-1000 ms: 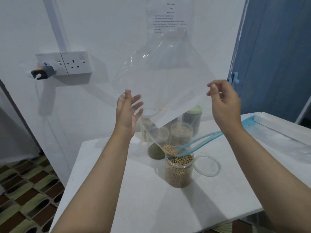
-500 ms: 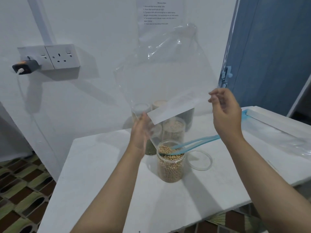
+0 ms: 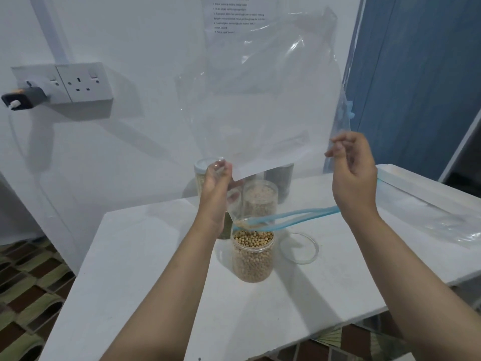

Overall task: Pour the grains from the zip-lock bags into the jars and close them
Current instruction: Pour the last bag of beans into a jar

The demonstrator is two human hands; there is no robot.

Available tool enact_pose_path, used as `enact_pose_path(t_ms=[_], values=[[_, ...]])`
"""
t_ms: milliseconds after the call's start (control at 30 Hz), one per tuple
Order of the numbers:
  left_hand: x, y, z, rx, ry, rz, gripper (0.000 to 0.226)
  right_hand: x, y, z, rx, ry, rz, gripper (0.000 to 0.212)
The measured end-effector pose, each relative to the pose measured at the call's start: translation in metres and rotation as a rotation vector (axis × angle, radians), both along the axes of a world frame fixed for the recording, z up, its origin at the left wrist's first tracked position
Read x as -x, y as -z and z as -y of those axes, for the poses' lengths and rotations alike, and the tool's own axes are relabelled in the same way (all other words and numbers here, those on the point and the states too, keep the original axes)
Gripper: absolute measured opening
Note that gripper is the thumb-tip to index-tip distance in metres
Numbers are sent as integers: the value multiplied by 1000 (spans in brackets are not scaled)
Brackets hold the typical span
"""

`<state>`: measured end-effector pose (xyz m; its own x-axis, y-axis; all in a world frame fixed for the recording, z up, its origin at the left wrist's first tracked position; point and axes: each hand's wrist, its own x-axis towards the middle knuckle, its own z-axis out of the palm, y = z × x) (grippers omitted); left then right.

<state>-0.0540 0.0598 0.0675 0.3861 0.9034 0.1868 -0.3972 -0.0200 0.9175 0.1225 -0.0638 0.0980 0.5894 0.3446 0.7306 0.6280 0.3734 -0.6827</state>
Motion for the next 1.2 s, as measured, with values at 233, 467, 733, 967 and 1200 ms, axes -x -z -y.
enact_pose_path(t_ms=[233,467,733,967,1200], values=[[-5,-2,5,-40,-13,-10,5,-6,9,0,-19,4,-44,21],[-10,-6,3,-97,1,-39,8,-15,11,-6,-24,-13,-67,11],[-12,-4,0,-61,32,-10,17,-20,8,-15,28,-19,-79,17],[-15,-6,-6,-69,13,-14,12,-25,6,-22,27,-54,-81,21],[-17,-6,-6,-85,21,-10,18,-29,9,-23,39,-78,-102,19]])
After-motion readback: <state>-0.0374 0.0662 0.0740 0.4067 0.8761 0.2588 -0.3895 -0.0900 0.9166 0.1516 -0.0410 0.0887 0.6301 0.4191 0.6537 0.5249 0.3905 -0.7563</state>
